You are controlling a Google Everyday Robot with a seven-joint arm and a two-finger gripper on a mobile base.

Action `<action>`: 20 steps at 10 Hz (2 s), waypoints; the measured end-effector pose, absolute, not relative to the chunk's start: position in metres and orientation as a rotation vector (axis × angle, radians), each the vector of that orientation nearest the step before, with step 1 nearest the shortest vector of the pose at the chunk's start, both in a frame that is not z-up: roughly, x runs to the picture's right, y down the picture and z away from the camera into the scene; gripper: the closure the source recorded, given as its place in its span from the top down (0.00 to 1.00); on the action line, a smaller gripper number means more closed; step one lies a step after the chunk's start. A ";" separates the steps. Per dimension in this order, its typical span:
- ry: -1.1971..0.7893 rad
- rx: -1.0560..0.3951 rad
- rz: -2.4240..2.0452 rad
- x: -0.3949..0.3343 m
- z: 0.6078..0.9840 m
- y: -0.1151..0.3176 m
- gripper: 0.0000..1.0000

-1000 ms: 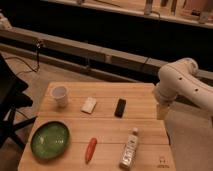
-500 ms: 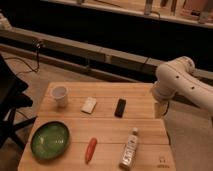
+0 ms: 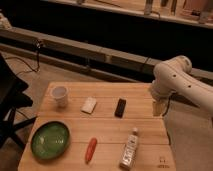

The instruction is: Push the eraser across the table

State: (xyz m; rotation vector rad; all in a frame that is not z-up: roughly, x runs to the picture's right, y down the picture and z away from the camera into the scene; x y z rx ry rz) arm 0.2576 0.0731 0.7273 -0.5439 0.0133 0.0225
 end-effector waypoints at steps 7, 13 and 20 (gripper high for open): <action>0.006 -0.536 0.013 0.251 0.739 0.066 0.80; -0.001 -0.531 0.003 0.245 0.749 0.061 0.80; -0.010 -0.524 -0.015 0.238 0.759 0.057 0.80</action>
